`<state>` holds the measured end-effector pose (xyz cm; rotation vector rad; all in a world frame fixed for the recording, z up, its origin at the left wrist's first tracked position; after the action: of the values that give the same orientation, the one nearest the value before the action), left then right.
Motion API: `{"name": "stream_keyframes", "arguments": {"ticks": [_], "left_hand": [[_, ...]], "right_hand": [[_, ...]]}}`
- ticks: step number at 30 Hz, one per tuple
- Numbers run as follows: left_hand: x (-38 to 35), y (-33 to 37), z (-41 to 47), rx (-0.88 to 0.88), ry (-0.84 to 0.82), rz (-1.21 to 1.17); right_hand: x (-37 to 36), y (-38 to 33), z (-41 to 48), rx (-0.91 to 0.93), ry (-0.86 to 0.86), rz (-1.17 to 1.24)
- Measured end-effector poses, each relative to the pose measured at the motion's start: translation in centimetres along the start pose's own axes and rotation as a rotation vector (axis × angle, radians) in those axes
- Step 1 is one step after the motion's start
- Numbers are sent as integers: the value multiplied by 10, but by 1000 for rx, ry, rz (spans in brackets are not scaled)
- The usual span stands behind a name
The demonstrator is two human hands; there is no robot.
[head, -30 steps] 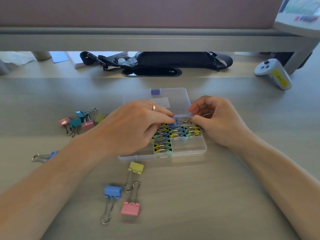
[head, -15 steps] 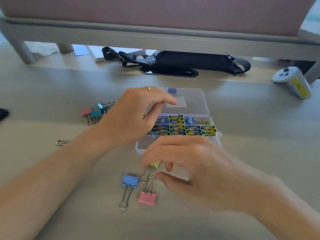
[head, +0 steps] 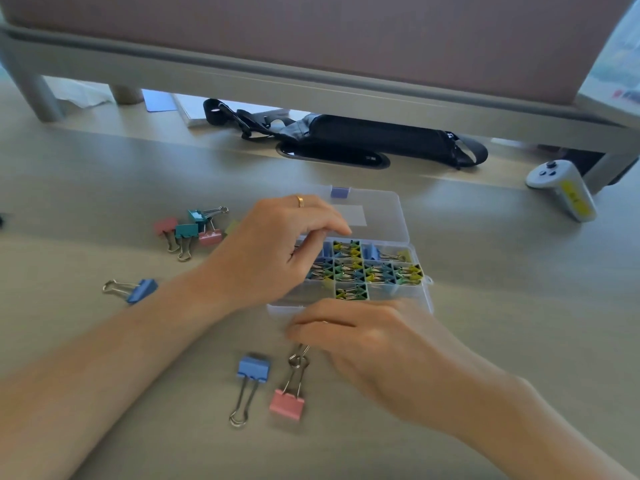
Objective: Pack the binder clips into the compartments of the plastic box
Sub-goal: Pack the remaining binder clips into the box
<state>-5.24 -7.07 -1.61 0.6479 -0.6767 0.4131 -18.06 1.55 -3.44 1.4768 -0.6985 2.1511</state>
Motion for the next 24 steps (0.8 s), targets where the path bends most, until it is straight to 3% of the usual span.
{"name": "stream_keyframes", "arguments": {"ticks": [7, 11, 14, 20, 24], "left_hand": [[1, 1, -1, 2, 25, 0], [6, 3, 2, 16, 69, -16], [2, 1, 1, 17, 68, -23], [3, 0, 0, 16, 79, -34], [7, 1, 1, 56, 105, -65]], "right_hand": [[6, -1, -9, -23, 32, 123], [14, -19, -17, -19, -59, 304], [8, -32, -13, 46, -100, 298], [-2, -23, -8, 118, 110, 152], [23, 10, -10, -230, 421, 573]]}}
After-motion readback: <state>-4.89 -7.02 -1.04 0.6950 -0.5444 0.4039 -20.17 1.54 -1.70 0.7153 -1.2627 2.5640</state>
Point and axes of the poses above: each hand's wrist, its own z-axis towards the middle knuckle, its own x-axis out of the back of the hand, y = z × x, the point moved 5 cm from there along z, towards the middle knuckle, and after that the axes turned 6 degrees about y, right-handed, at the moved point
